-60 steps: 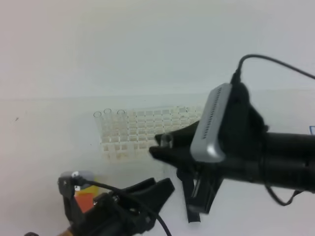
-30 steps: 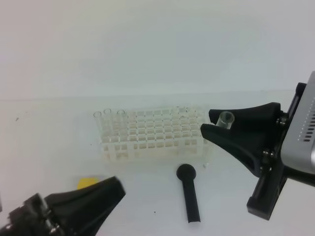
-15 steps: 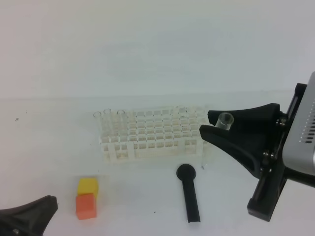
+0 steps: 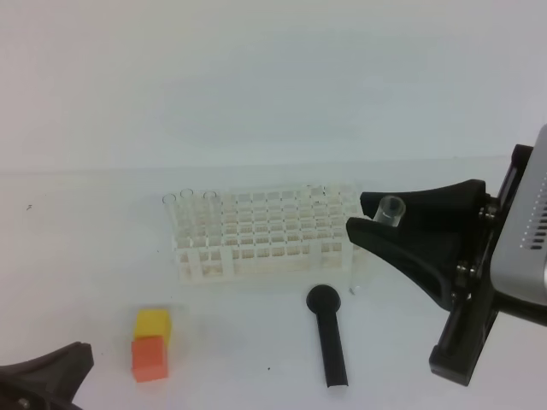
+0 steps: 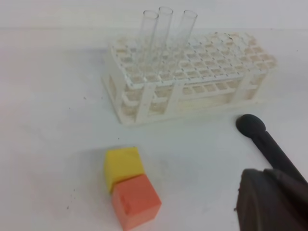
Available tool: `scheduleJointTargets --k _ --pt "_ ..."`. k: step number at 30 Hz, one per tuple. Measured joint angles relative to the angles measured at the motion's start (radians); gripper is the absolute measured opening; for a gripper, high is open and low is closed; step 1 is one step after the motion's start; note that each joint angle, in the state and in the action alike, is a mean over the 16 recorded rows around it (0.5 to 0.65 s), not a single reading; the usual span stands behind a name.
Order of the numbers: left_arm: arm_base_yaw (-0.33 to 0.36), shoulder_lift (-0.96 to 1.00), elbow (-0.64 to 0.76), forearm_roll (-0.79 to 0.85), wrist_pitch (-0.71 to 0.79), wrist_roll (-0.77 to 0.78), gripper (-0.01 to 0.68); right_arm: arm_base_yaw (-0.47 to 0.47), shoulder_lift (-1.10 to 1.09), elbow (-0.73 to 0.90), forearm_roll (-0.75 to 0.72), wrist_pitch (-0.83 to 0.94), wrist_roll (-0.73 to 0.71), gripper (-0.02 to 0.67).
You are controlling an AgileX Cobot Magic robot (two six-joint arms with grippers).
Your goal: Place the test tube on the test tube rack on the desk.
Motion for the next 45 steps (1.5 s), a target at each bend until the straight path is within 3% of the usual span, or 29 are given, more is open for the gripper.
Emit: scheduleJointTargets --k 13,19,32,38,45 --pt "0.031 -0.045 0.0 0.002 0.008 -0.002 -0.001 0.0 0.0 0.0 0.0 0.004 -0.035 0.122" --pt "0.138 -0.142 0.0 0.003 0.009 -0.002 -0.001 0.0 0.0 0.0 0.0 0.006 -0.054 0.122" --pt "0.463 -0.433 -0.001 0.007 0.052 -0.003 -0.001 0.0 0.0 0.0 -0.002 0.006 -0.061 0.122" --pt "0.527 -0.499 -0.001 0.016 0.063 -0.004 -0.001 0.0 0.0 0.0 -0.002 -0.006 -0.062 0.122" --pt "0.544 -0.512 -0.001 0.026 0.063 -0.005 -0.001 0.0 0.0 0.0 -0.002 -0.024 -0.062 0.122"
